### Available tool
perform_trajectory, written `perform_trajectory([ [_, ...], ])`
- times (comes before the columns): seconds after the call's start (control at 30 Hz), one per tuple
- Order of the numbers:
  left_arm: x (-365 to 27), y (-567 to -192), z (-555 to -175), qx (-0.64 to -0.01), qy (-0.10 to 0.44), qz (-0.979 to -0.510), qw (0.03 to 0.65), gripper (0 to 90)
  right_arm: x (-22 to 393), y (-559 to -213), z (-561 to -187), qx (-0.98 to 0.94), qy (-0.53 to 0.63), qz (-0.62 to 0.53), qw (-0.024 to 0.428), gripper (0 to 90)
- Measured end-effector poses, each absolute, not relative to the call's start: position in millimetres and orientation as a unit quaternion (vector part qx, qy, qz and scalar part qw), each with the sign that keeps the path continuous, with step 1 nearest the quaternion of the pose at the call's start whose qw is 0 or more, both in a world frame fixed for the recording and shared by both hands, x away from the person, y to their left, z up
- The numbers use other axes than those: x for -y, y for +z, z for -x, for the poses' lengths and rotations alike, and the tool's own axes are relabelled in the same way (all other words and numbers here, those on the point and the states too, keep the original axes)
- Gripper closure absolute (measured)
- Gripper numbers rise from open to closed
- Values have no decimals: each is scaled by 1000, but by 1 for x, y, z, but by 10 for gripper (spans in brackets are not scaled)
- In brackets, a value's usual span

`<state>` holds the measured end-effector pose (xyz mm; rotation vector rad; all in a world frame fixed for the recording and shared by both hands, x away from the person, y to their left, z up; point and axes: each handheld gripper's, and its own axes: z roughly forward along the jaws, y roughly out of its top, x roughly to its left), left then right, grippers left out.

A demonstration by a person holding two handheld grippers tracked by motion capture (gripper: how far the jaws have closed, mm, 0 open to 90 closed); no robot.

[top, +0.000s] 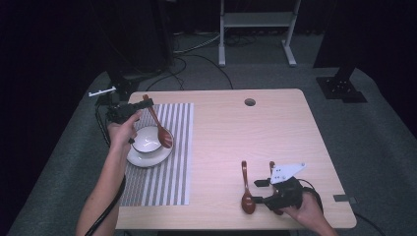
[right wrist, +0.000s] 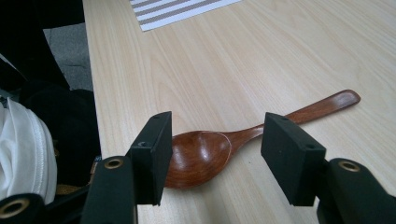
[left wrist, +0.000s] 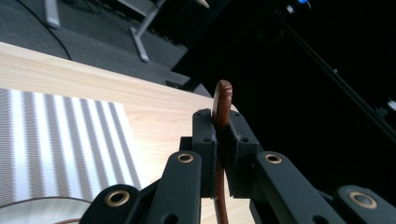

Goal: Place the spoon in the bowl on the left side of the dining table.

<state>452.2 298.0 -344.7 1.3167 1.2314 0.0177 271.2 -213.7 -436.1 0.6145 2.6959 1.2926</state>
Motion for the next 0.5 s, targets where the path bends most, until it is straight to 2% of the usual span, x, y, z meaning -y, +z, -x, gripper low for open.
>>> perform_trajectory([
  [0.5,-328,-360,-454,-568,27,-537,624,841,213,-436,-272,-883,423,-201,41,420],
])
